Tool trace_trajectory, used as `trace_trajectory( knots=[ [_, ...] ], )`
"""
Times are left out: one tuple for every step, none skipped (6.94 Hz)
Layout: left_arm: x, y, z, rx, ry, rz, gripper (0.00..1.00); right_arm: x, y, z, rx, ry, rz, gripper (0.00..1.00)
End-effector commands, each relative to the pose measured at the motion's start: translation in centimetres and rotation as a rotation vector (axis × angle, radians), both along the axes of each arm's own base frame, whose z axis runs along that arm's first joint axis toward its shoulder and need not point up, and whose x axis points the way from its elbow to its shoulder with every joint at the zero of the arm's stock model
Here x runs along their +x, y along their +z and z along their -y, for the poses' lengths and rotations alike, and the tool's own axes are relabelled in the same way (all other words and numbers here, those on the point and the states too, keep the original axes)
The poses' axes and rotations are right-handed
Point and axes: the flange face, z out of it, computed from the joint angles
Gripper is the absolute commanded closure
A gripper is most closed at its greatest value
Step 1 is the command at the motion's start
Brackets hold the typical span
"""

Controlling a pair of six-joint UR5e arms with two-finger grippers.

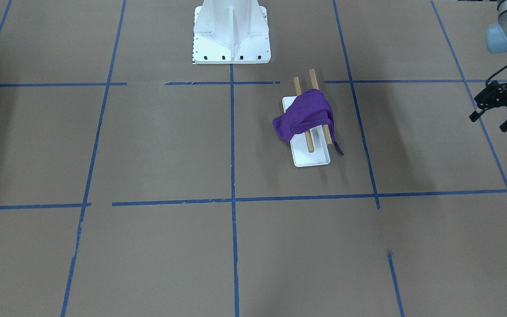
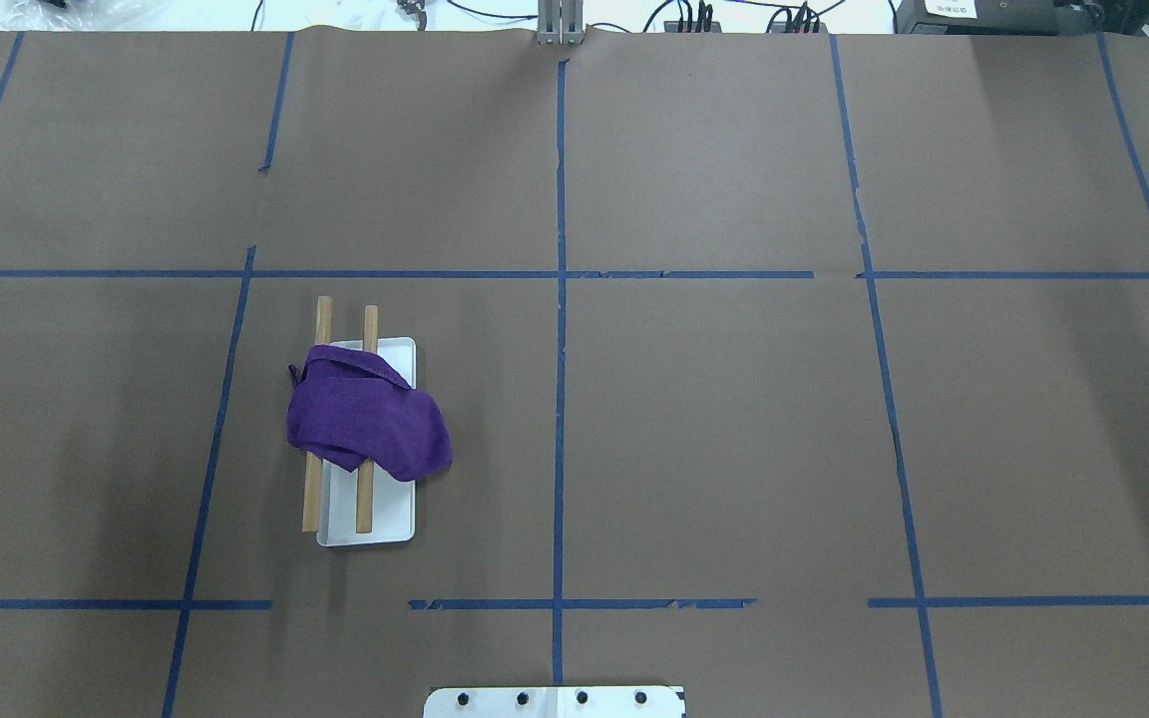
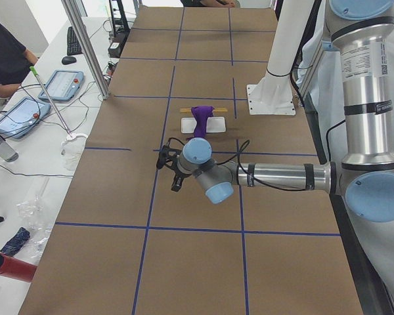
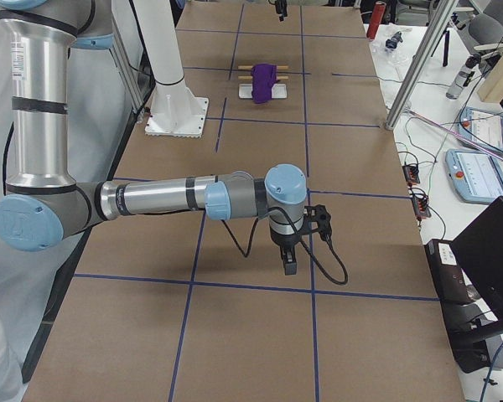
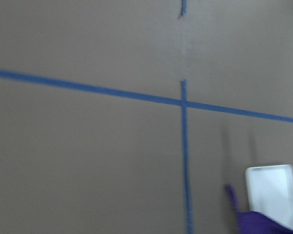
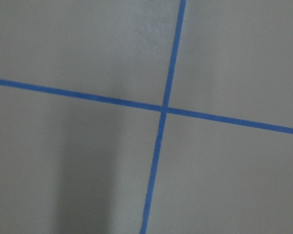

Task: Hang towel on rack

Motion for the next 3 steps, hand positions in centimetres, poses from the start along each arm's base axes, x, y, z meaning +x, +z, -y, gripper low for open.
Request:
trace_trajectory(
  knots=[
    [-6.9, 4.3, 1.2, 0.066, 0.082, 0.24, 0.0, 4.0, 6.2, -1.5, -0.024, -0.062, 0.009, 0.0],
    [-8.7, 2.6, 4.5, -0.013, 0.103, 0.271, 0.0, 4.6, 6.8, -1.7, -0.01, -0.08, -0.003, 0.0],
    [-10.4, -0.1, 6.7, -0.15, 0.127, 0.286, 0.0, 4.4, 7.0, -1.6, -0.014, -0.085, -0.001, 0.0]
  ],
)
